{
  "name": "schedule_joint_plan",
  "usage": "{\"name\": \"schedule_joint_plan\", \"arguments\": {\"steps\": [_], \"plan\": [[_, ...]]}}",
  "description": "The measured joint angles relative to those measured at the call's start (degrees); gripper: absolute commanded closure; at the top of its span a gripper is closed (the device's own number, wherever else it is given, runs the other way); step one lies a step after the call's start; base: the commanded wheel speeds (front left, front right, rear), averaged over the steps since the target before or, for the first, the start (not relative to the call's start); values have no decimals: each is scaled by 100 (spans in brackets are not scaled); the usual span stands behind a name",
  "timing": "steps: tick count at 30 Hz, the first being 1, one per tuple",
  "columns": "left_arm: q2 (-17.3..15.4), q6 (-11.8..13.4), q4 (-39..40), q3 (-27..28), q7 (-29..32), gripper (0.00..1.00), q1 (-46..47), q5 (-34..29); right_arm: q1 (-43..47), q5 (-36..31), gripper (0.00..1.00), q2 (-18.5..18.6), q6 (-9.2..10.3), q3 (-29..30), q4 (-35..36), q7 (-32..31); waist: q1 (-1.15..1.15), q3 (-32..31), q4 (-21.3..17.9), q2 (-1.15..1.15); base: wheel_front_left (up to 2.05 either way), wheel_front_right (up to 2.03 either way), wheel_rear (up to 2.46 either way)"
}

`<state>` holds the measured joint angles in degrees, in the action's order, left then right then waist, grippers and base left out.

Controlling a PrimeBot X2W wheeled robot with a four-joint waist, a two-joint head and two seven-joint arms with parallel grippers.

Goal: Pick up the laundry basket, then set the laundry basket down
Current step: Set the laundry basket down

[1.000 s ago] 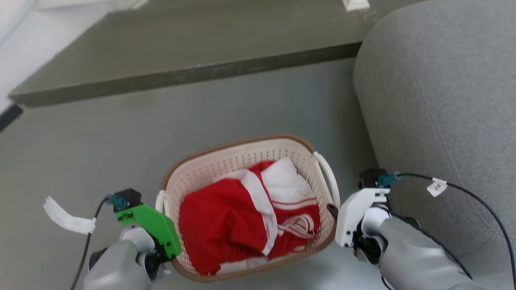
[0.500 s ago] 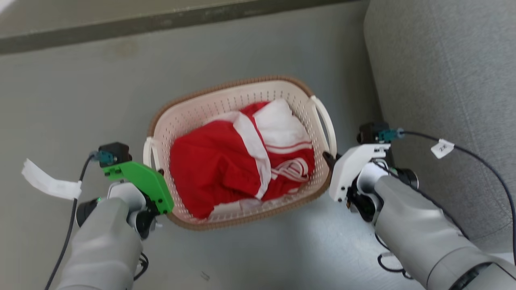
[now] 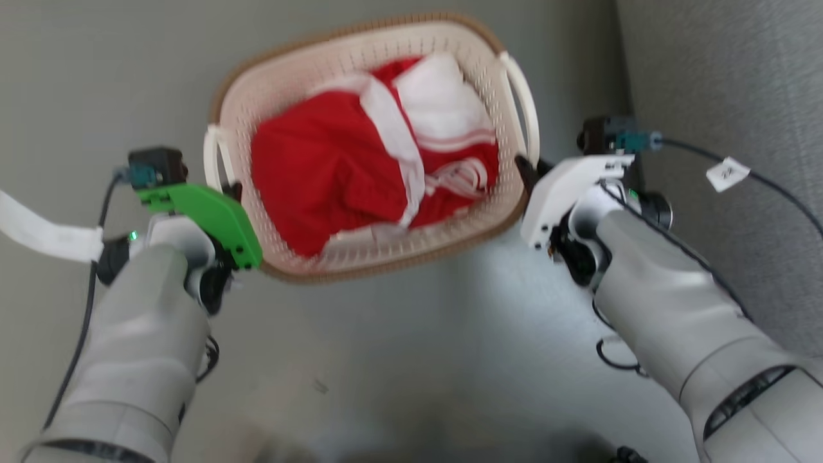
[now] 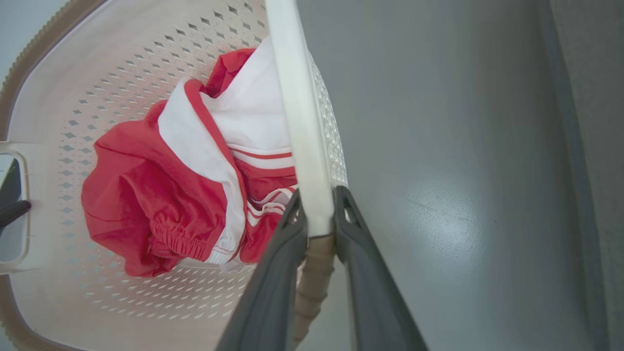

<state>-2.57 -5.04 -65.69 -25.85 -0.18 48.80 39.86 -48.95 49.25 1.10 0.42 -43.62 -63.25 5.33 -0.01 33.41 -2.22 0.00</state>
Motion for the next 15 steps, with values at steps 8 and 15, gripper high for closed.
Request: {"name": "schedule_joint_plan", "arguments": {"steps": [8,15], "plan": [[-118,10,96,-163,-167,100,555,-286,-502,-92,100,-7,96,32,9,235,0,599,22,0,0,0,0],[-155,51,130,-159,-299,100,973,-302,-943,-143,100,2,171,42,-11,357,0,1197,52,0,0,0,0]]}}
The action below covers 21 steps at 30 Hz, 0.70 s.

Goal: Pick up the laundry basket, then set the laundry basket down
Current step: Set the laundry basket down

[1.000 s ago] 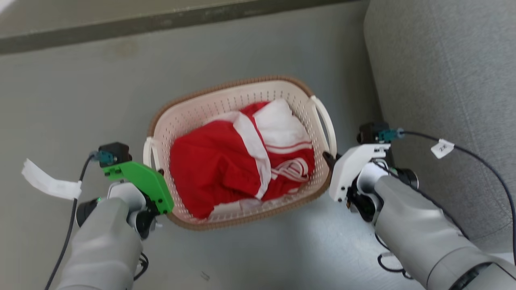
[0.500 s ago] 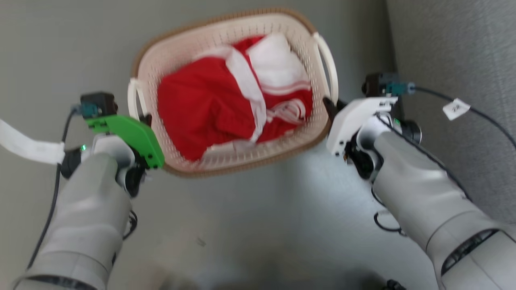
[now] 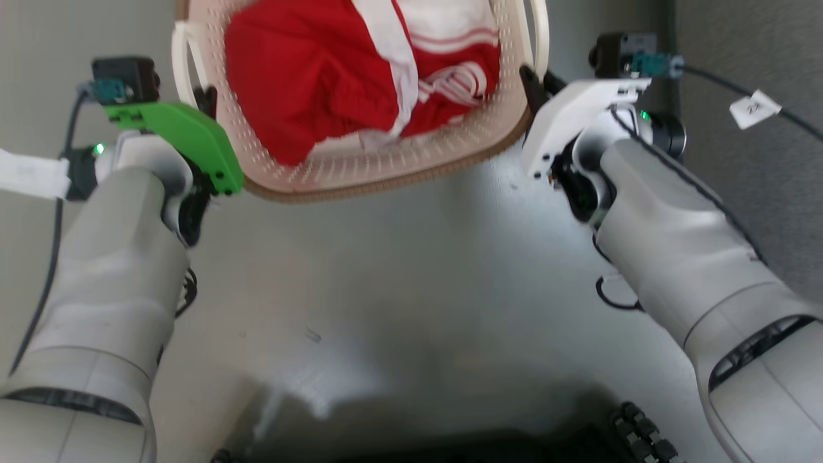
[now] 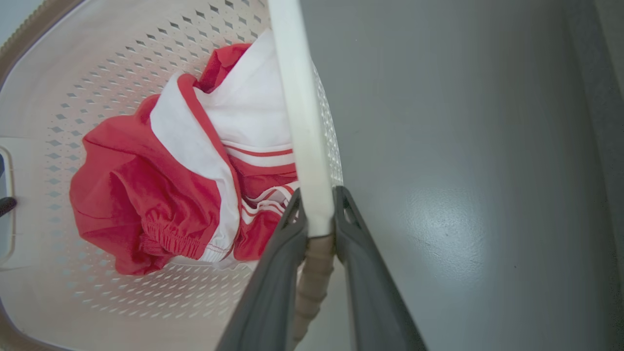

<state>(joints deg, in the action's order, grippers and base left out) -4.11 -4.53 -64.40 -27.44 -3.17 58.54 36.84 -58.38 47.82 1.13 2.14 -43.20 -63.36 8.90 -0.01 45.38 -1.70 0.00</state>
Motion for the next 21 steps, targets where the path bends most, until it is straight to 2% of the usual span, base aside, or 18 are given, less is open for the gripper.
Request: {"name": "schedule_joint_plan", "arguments": {"steps": [14,21], "plan": [[-20,-5,-16,7,-201,100,582,-58,-632,-90,100,33,58,66,-111,166,0,1006,47,0,0,0,0],[-12,-53,-42,18,-398,100,749,-59,-817,-107,100,45,58,85,-165,350,1,1266,79,0,0,0,0]]}}
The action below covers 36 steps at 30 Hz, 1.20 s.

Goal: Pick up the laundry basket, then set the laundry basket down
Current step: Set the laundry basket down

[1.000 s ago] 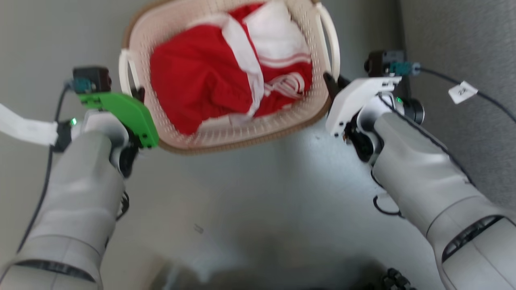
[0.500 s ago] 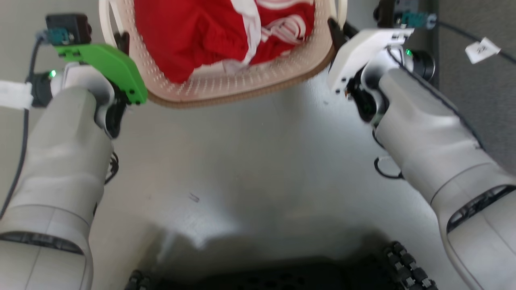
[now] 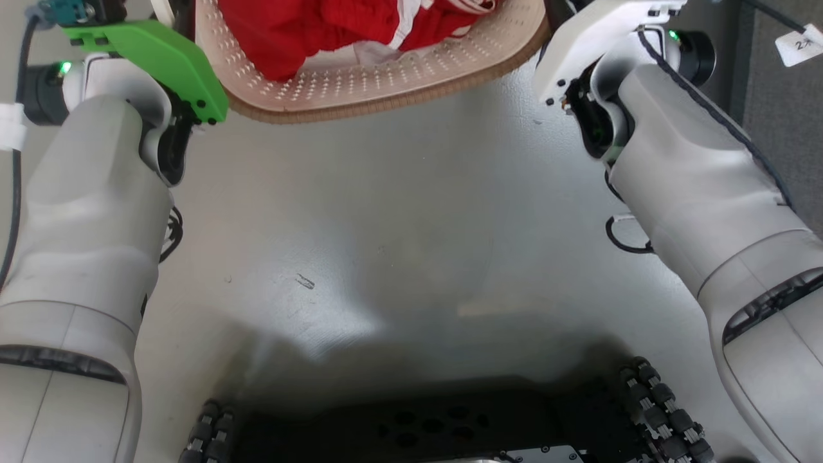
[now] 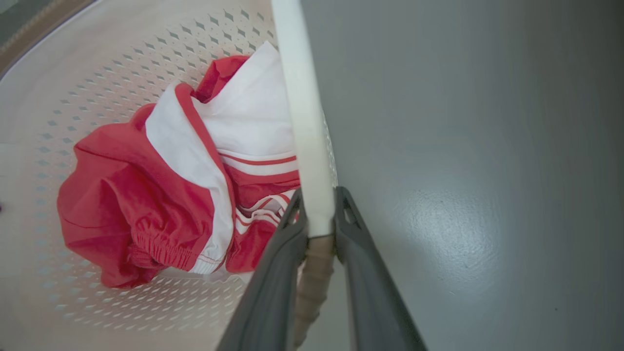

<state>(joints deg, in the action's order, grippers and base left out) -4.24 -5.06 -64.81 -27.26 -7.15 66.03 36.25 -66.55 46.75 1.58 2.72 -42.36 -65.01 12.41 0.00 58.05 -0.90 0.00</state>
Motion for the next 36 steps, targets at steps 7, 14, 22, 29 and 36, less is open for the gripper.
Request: {"name": "schedule_joint_plan", "arguments": {"steps": [7,14,22,29,36], "plan": [[22,-29,-103,-5,-56,100,74,-22,-47,-1,100,-4,-3,5,-45,52,0,16,15,0,0,0,0],[86,-57,-276,-20,-115,100,88,-22,-43,-40,100,-48,-15,-20,-191,49,0,-57,15,0,0,0,0],[92,-92,-479,-53,-71,0,66,-23,-16,-32,0,67,-69,-20,-289,41,0,-195,-1,0,0,0,0],[75,-92,-544,-55,-101,0,68,-32,-15,94,0,162,-266,-34,-225,41,0,-264,9,0,0,0,0],[68,-98,-619,-54,-123,0,66,-31,42,224,0,208,-483,-121,-55,9,0,-370,38,0,0,0,0]]}}
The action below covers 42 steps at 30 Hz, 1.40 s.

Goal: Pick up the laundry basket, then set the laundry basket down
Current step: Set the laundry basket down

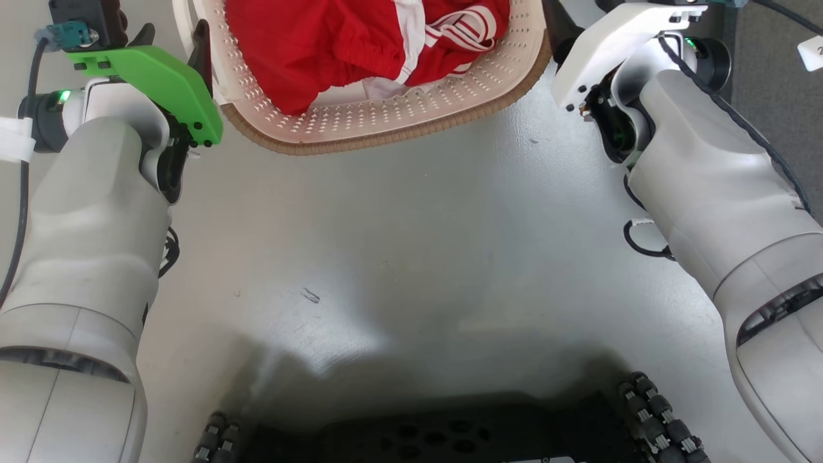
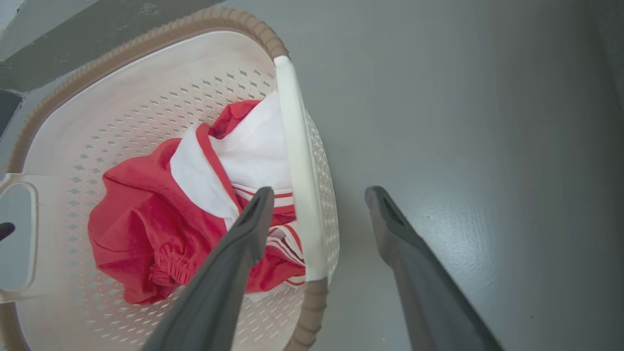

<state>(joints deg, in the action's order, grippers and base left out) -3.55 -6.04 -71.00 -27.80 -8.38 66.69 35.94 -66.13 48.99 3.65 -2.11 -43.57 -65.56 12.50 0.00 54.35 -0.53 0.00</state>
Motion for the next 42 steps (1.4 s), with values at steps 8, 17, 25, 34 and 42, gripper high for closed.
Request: {"name": "schedule_joint_plan", "arguments": {"steps": [8,17,25,34,42], "plan": [[8,-36,-21,94,-214,0,-7,99,80,-2,0,-1,-38,-102,37,53,0,-207,22,0,0,0,0],[-38,-52,82,250,-578,0,-285,222,131,-59,0,0,-24,8,18,192,0,-653,21,0,0,0,0],[-135,-57,305,320,-631,0,-644,220,328,-242,0,147,133,319,464,192,0,-1193,11,0,0,0,0],[-375,52,1482,822,-630,0,-943,108,817,-614,0,421,380,813,1237,192,0,-1846,20,0,0,0,0],[-532,226,2454,1084,-630,0,-1649,-354,1372,-1098,0,520,541,1072,1930,192,0,-2440,30,0,0,0,0]]}}
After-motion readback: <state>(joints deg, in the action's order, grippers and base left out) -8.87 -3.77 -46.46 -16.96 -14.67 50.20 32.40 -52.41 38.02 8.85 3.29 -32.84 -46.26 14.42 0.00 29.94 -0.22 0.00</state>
